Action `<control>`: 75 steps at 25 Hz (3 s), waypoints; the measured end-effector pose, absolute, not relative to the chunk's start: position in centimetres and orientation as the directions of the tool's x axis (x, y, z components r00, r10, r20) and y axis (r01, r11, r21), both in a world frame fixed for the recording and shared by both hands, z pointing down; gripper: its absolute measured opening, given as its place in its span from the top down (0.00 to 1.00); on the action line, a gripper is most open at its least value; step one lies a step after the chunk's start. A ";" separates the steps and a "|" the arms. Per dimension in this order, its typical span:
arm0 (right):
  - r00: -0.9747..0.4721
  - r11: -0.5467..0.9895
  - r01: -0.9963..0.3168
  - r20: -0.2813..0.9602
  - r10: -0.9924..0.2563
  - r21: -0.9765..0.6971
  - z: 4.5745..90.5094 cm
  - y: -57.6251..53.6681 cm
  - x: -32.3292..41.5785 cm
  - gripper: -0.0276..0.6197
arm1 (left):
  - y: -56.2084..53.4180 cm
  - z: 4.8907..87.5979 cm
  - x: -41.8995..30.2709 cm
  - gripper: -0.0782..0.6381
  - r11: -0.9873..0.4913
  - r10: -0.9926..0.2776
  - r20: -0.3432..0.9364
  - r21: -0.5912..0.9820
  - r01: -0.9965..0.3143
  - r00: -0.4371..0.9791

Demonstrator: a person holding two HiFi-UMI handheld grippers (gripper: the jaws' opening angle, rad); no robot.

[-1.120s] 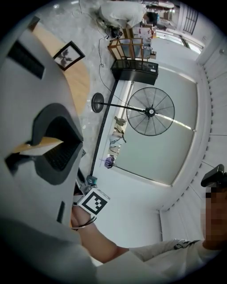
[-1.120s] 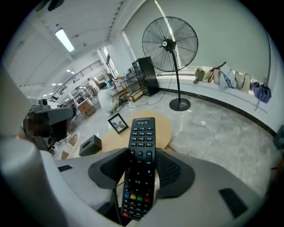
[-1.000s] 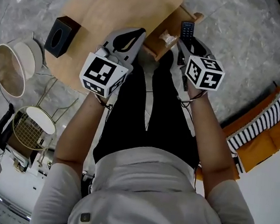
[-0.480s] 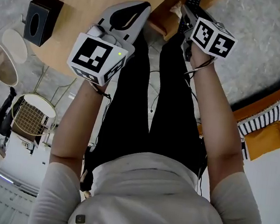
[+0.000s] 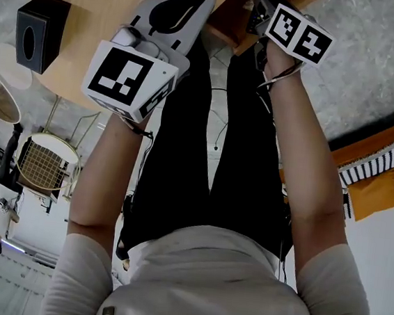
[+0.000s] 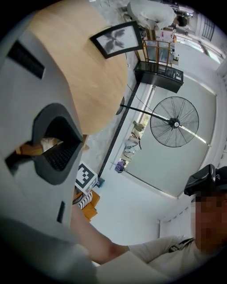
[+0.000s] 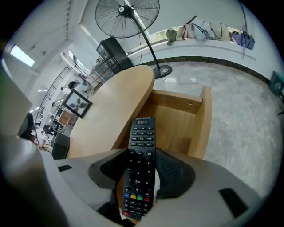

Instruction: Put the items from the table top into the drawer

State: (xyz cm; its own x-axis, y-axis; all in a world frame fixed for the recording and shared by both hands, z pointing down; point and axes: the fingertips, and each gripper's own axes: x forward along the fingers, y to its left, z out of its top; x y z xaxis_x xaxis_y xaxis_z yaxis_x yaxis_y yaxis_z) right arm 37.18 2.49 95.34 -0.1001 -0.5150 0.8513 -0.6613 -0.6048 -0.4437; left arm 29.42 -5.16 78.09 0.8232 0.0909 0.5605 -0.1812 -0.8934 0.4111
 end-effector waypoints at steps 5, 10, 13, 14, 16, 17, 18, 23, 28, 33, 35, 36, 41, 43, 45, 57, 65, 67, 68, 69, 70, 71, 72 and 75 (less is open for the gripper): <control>-0.097 -0.631 -0.639 0.860 -0.502 -0.440 97.2 2.4 37.4 0.63 | -4.6 79.5 28.9 0.88 -0.886 0.111 0.572 0.427 -0.181 0.813; -0.091 -0.653 -0.620 0.867 -0.490 -0.434 98.1 2.8 37.6 0.63 | -3.9 80.0 28.7 0.88 -0.883 0.124 0.579 0.435 -0.176 0.806; -0.083 -0.668 -0.610 0.873 -0.481 -0.426 98.4 3.0 37.7 0.63 | -4.0 80.0 28.6 0.88 -0.881 0.121 0.576 0.437 -0.180 0.808; -0.082 -0.671 -0.608 0.874 -0.479 -0.424 98.5 3.1 37.6 0.63 | -4.0 80.0 28.5 0.88 -0.881 0.121 0.576 0.438 -0.180 0.808; -0.079 -0.675 -0.605 0.875 -0.477 -0.422 98.7 3.2 37.6 0.63 | -4.0 80.0 28.4 0.88 -0.882 0.124 0.576 0.438 -0.177 0.808; -0.078 -0.676 -0.604 0.875 -0.477 -0.422 98.7 3.2 37.6 0.63 | -4.0 80.0 28.3 0.88 -0.882 0.125 0.576 0.438 -0.176 0.808; -0.077 -0.676 -0.604 0.875 -0.478 -0.422 98.7 3.2 37.6 0.62 | -4.0 80.1 28.2 0.88 -0.881 0.125 0.577 0.438 -0.176 0.807; -0.074 -0.675 -0.605 0.873 -0.481 -0.423 98.2 2.6 37.4 0.62 | -4.5 79.8 27.7 0.88 -0.880 0.120 0.577 0.439 -0.183 0.808; -0.074 -0.670 -0.612 0.873 -0.482 -0.421 97.4 2.9 36.9 0.62 | -4.3 79.2 27.2 0.88 -0.880 0.123 0.576 0.440 -0.180 0.808; -0.066 -0.647 -0.635 0.865 -0.497 -0.421 95.5 2.5 37.5 0.62 | -4.5 76.8 27.8 0.88 -0.886 0.102 0.550 0.429 -0.175 0.829; -0.065 -0.631 -0.651 0.860 -0.507 -0.421 94.2 2.3 37.7 0.62 | -4.6 75.6 28.1 0.88 -0.892 0.095 0.539 0.420 -0.169 0.837; -0.064 -0.624 -0.658 0.857 -0.512 -0.422 93.6 2.2 37.8 0.62 | -4.6 74.9 28.1 0.88 -0.894 0.092 0.536 0.416 -0.168 0.839; -0.053 -0.578 -0.698 0.835 -0.548 -0.423 88.3 1.7 38.0 0.64 | -4.7 70.5 27.7 0.88 -0.903 0.068 0.530 0.394 -0.174 0.845; -0.050 -0.547 -0.721 0.819 -0.571 -0.425 85.4 1.5 38.0 0.68 | -4.5 68.3 27.4 0.88 -0.908 0.056 0.526 0.380 -0.176 0.849; -0.050 -0.511 -0.746 0.802 -0.596 -0.427 82.3 1.3 37.8 0.71 | -4.2 66.3 27.0 0.88 -0.912 0.046 0.522 0.370 -0.178 0.852; -0.103 -0.193 -0.911 0.655 -0.748 -0.364 58.1 2.6 34.6 0.82 | -3.0 48.8 24.4 0.88 -0.934 -0.064 0.443 0.290 -0.210 0.894; -0.182 0.021 -0.953 0.515 -0.838 -0.302 42.9 2.4 32.5 0.87 | -1.8 38.6 23.1 0.88 -0.948 -0.115 0.381 0.236 -0.216 0.918; -0.214 0.072 -0.950 0.470 -0.856 -0.302 39.7 2.8 32.1 0.88 | -0.9 36.4 23.0 0.88 -0.951 -0.115 0.359 0.229 -0.207 0.926; -0.229 0.097 -0.949 0.446 -0.865 -0.299 38.2 2.9 32.0 0.89 | -0.5 35.3 23.0 0.88 -0.953 -0.114 0.348 0.226 -0.201 0.930; -0.241 0.121 -0.949 0.424 -0.873 -0.290 36.8 2.9 32.1 0.90 | -0.2 34.4 23.1 0.88 -0.955 -0.115 0.338 0.222 -0.198 0.934; -0.250 0.141 -0.950 0.406 -0.879 -0.279 35.6 3.1 32.2 0.90 | 0.0 33.5 23.1 0.88 -0.956 -0.121 0.329 0.215 -0.199 0.937; -0.256 0.156 -0.951 0.392 -0.884 -0.268 34.6 3.4 32.4 0.90 | 0.3 32.6 23.1 0.88 -0.957 -0.131 0.321 0.206 -0.204 0.938; -0.260 0.167 -0.951 0.380 -0.888 -0.259 33.7 3.8 32.5 0.91 | 0.7 31.9 23.0 0.88 -0.957 -0.145 0.316 0.194 -0.214 0.938; -0.274 0.206 -0.953 0.339 -0.900 -0.223 31.3 4.9 32.8 0.91 | 1.2 30.0 22.4 0.88 -0.955 -0.199 0.295 0.157 -0.253 0.935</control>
